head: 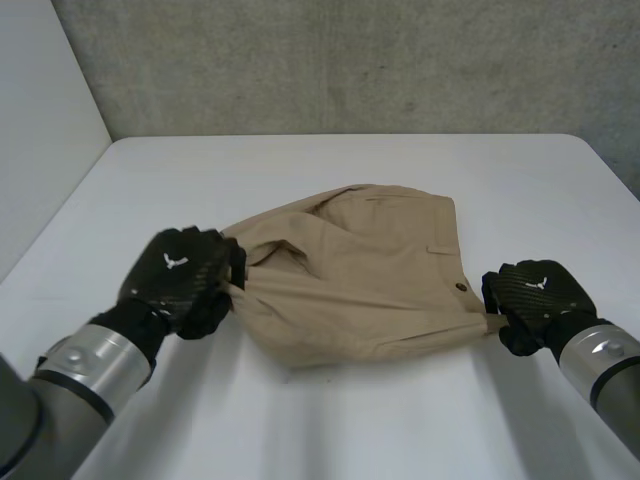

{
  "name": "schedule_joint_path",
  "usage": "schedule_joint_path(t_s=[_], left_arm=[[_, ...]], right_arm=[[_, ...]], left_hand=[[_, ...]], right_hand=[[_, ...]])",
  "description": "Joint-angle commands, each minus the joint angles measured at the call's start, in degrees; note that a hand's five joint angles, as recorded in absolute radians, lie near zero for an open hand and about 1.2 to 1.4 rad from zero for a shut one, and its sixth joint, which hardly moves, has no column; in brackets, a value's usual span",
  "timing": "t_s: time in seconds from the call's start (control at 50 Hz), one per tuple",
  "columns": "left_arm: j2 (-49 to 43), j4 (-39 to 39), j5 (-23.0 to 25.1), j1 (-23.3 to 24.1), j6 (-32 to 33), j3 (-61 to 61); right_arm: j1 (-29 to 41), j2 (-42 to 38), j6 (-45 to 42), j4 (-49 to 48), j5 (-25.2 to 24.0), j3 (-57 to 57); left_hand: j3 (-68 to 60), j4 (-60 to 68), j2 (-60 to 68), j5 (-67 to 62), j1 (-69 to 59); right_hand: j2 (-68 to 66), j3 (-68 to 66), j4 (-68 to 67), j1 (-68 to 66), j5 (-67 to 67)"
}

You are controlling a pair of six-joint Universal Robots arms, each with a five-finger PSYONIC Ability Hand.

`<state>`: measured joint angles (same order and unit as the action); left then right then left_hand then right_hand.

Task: Fold the shorts.

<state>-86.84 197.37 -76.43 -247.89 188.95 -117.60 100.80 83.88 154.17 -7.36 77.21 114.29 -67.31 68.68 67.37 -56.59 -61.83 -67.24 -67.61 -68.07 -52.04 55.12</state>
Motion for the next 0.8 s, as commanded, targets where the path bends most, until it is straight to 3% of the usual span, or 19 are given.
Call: schedule_joint_path(t_s=[0.02, 0.14, 0.26, 0.38, 0.54, 0.66, 0.8], left_arm=[[5.01, -10.58, 0.32, -1.37, -6.49, 3.07], [7.47, -20.08, 0.23, -1.55, -6.93, 7.38], [6.16, -24.05, 0.14, -3.3, -7.28, 10.11], [-4.81, -24.13, -0.3, -3.83, -7.28, 13.79], [-20.1, -24.66, -1.0, -3.92, -7.28, 31.16], [-22.85, -25.28, -5.82, -2.96, -7.54, 48.58], [-21.62, -19.84, -9.79, -2.43, -11.05, 64.59]], right_arm=[[-0.08, 7.34, -4.32, 10.86, -0.04, -3.98], [0.09, 15.78, -4.41, 17.37, -0.57, -10.83], [-0.08, 15.88, -4.58, 20.01, -1.89, -13.56], [4.22, 2.18, -6.16, 21.16, -1.01, -17.42], [7.83, -9.26, -6.96, 20.02, 3.2, -27.52], [10.2, -11.29, -3.1, 13.26, 7.33, -39.65], [10.55, -6.81, 4.29, -4.39, 12.52, -49.16]], left_hand=[[-12.69, 11.32, 12.63, -13.41, -18.17], [-12.69, 11.32, 12.63, -13.41, -18.17], [-12.69, 11.32, 12.63, -13.41, -18.17], [-12.69, 11.32, 12.63, -13.41, -18.17], [-12.69, 11.32, 12.63, -13.41, -18.17], [-12.69, 11.32, 12.63, -13.41, -18.17], [-12.69, 11.32, 12.63, -13.41, -18.17]], right_hand=[[-12.76, -12.39, -11.93, -27.96, 14.88], [-12.76, -12.39, -11.93, -27.96, 14.88], [-12.76, -12.39, -11.93, -27.96, 14.88], [-12.76, -12.39, -11.93, -27.96, 14.88], [-12.76, -12.39, -11.93, -27.96, 14.88], [-12.76, -12.39, -11.93, -27.96, 14.88], [-12.76, -12.39, -11.93, -27.96, 14.88]])
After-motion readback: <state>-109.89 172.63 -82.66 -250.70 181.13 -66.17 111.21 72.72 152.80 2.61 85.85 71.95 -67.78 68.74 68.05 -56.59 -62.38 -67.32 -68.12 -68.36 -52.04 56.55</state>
